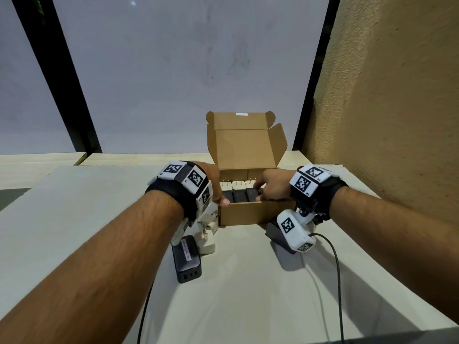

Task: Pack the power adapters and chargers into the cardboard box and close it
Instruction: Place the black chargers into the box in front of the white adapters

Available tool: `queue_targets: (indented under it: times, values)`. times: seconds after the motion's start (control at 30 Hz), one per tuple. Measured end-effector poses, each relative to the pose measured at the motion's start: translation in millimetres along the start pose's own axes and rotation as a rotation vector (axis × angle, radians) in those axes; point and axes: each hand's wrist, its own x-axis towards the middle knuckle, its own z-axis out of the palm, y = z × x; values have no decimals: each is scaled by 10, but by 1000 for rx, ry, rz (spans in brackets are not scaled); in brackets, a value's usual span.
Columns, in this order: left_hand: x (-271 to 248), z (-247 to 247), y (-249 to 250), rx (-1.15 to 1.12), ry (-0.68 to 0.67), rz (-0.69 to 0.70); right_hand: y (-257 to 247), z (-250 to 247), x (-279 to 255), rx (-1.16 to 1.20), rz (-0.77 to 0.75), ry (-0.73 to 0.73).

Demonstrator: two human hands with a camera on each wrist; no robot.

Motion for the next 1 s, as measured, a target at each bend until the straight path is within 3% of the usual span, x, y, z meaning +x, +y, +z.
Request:
queue_targets:
  times: [0.2, 0.3, 0.47, 0.77, 1.0]
  values:
    - [-6, 6, 9, 17, 12, -8, -21, 7, 7, -47, -10, -12]
    - [-5, -2, 6, 10, 7, 2, -23, -10, -47, -75, -29, 72]
    - [10, 6, -2, 11, 25, 14, 39, -41, -304, 101, -121, 194]
    - [3, -18, 6, -16, -26, -5, 283, 143, -888, -105, -107, -67]
    - [-54, -47, 30, -16, -38, -23, 220, 307, -969, -106, -138, 74]
